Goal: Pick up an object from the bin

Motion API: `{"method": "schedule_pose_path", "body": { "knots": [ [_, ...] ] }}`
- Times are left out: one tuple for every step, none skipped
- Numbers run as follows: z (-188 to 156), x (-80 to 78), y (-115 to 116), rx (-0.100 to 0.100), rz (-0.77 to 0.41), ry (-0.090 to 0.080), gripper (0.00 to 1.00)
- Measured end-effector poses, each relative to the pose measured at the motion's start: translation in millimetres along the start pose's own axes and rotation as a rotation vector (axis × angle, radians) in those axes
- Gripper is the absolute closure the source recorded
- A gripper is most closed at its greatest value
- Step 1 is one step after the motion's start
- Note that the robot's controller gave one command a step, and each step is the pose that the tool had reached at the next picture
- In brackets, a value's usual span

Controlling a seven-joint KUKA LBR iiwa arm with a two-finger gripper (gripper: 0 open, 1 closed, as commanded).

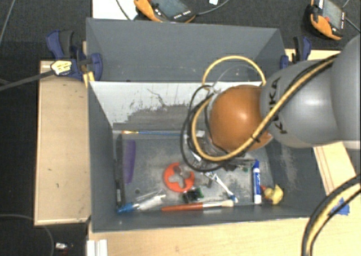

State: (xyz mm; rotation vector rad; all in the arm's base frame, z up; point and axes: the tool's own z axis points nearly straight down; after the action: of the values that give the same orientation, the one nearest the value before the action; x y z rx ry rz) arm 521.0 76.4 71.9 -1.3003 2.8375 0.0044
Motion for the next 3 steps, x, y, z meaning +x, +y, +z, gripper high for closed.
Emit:
{"method": "schedule_pose_path", "body": {
  "knots": [
    [-103.6, 0.6, 3.7, -0.004, 0.019, 0.004, 1.0],
    [-119.9, -1.8, 2.9, 0.006, 0.017, -0.007, 1.0],
    [-90.6, -0.4, 0.3, 0.0, 0.038, -0.002, 1.0]
  ]
}}
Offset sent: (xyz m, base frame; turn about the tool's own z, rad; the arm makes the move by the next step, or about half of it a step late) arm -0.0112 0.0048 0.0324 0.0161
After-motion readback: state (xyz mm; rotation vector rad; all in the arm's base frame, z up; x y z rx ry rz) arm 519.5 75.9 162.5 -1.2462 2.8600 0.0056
